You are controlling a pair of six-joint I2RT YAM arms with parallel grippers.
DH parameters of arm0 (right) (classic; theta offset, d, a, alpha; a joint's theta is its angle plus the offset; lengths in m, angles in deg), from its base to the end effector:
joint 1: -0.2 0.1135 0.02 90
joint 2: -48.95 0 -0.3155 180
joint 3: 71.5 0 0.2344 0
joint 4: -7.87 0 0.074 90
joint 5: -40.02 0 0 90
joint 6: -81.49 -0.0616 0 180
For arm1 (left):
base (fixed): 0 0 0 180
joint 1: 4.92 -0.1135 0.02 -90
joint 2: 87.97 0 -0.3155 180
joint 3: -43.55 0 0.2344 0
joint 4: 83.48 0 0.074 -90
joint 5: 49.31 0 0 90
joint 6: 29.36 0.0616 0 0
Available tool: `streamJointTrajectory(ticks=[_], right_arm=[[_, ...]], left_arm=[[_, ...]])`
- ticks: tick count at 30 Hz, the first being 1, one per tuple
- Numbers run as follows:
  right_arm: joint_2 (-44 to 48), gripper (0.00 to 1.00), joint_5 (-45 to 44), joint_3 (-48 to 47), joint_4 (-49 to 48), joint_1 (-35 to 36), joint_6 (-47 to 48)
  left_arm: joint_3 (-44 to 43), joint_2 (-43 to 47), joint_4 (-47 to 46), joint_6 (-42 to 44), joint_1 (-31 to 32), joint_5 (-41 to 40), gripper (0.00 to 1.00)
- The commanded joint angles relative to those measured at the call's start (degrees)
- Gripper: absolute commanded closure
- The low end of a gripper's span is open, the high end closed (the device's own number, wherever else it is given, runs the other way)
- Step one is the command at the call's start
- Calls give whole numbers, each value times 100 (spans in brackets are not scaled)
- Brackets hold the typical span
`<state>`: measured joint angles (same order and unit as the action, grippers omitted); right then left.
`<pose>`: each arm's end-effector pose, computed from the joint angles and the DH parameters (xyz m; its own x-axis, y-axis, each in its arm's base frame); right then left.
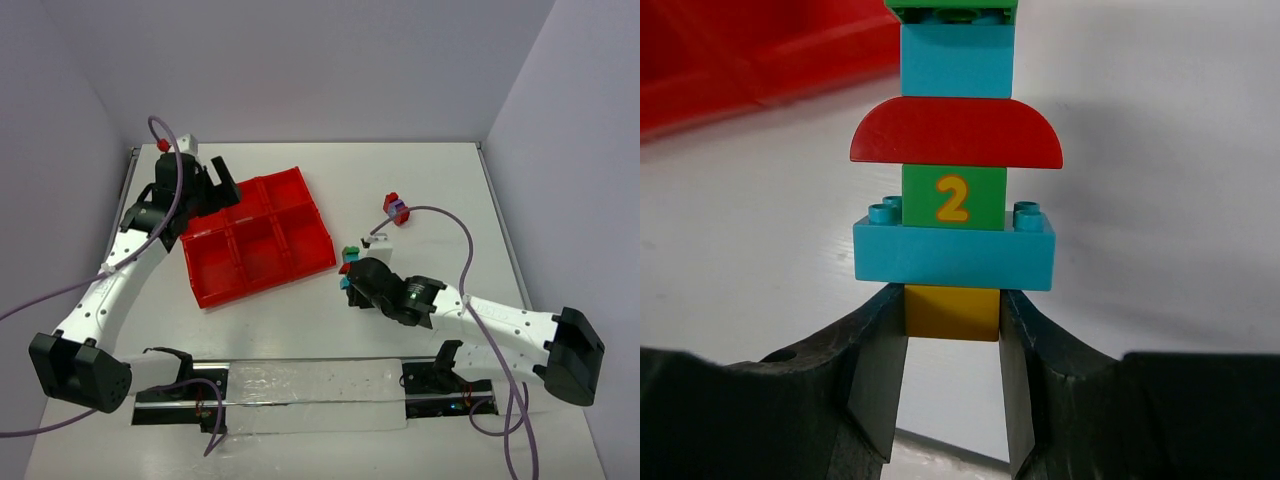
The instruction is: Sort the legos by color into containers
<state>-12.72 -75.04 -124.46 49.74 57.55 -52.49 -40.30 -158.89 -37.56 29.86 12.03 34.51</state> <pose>0.1215 0.1412 0.2554 -0.7288 0.0286 -0.6842 -0.1550 0.9663 0.2055 0.2495 -0.0691 0.3905 -0.5516 -0.3638 -0.7506 -0.0917 0.9209 -0.3789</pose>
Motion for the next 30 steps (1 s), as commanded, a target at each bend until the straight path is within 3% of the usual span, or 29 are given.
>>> streamJointTrajectory(ticks=[1, 7, 11, 16, 20, 24, 30], right_arm=[[239, 99, -18, -571, -340, 74, 845], [10, 99, 171, -1023, -616, 110, 1429], [-94, 99, 313, -1137, -761, 147, 1514], [-291, 98, 326, -1302, -696, 171, 1596], [-388, 98, 269, -1345, -719, 178, 1679], [-490, 98, -9, -1381, -635, 171, 1792], [-455, 97, -128, -1369, -598, 171, 1822]], left_arm=[[-329, -126, -425, -165, 290, 1423, 4], [-273, -435, -1146, -420, 526, 2983, 5], [-224, -700, -1594, -710, 818, 3464, 6], [-771, -1191, -1077, -704, 1194, 3173, 7], [-1165, -1498, -468, -768, 1465, 2479, 8], [-1472, -1577, 301, -1524, 1513, 1650, 8], [-1476, -1357, 216, -2569, 1522, 1977, 8]])
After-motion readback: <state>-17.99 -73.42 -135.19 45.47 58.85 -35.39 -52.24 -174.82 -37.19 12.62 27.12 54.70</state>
